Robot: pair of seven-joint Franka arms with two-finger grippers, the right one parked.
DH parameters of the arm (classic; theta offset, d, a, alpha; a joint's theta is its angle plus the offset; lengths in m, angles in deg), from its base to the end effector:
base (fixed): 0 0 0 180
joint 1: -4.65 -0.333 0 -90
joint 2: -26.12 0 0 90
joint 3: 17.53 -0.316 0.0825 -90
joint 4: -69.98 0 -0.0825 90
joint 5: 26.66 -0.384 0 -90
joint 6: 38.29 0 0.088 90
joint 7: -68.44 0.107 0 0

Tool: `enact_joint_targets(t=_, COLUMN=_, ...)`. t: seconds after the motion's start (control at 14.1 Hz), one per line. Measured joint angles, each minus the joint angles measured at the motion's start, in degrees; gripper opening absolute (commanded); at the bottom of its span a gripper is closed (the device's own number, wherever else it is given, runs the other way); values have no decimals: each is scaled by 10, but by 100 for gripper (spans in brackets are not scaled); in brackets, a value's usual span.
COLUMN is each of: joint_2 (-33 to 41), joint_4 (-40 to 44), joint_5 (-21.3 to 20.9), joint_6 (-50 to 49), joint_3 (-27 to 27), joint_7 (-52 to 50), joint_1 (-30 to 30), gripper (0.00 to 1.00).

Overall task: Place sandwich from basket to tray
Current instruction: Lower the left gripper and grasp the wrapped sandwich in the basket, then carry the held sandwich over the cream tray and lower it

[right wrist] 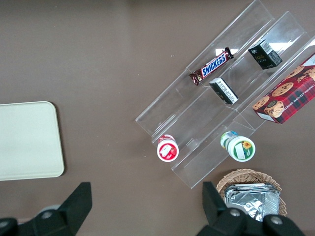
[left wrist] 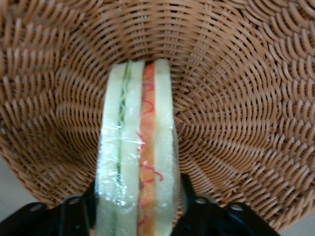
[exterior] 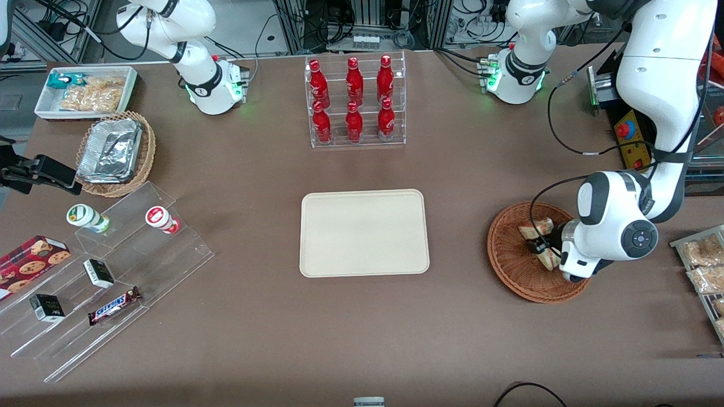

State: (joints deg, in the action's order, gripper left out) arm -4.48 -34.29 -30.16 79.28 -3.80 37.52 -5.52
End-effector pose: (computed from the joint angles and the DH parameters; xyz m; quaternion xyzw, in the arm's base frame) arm 0.6153 -0.0275 0.2304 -0.9635 -0.2236 0.1469 0.0064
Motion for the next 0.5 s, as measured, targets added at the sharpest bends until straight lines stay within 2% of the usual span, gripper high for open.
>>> enact_joint_targets(t=0.14, joint_2=2, joint_4=2, joint_5=-18, joint_6=-3, joint_3=1, joint_7=0, joint_1=0, gripper=14)
enact_joint_targets(t=0.35, joint_2=10, joint_4=9, joint_5=-23, joint_6=-8, joint_3=6, joint_7=4, joint_1=1, gripper=14)
enact_joint_targets(t=0.5, joint_2=21, joint_4=32, joint_5=-24, joint_6=-50, joint_3=24, joint_7=10, joint_1=3, gripper=14)
